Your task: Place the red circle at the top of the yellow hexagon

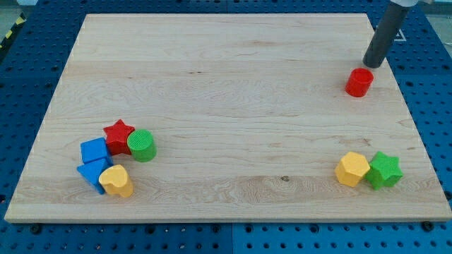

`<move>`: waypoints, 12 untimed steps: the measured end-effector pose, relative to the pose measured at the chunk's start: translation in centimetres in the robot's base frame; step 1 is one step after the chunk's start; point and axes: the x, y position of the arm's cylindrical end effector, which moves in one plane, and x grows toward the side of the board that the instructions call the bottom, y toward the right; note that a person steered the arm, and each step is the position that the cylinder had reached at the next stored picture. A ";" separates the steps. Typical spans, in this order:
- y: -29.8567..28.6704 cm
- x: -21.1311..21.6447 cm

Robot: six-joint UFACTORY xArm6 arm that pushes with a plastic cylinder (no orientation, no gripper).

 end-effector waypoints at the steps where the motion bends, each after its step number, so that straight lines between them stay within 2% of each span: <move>1: -0.9 0.4; 4: -2.9 6.9; 5: -3.8 7.1; 6: -5.6 5.4; 8: -6.5 7.6; 10: -5.4 11.5; 12: -0.7 14.0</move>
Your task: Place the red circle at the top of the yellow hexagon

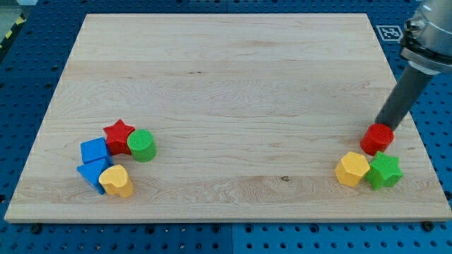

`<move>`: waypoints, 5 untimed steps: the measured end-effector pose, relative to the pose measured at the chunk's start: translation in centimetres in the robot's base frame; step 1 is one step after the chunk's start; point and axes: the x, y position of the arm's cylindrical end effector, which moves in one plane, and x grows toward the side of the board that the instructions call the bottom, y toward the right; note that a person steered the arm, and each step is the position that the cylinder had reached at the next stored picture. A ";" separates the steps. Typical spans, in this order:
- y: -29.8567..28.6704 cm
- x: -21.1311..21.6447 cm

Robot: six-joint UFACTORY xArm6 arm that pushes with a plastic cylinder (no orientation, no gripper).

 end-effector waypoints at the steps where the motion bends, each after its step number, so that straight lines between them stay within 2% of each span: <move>1: 2.3 0.0; 3: 1.5 1.1; 5: -3.4 1.2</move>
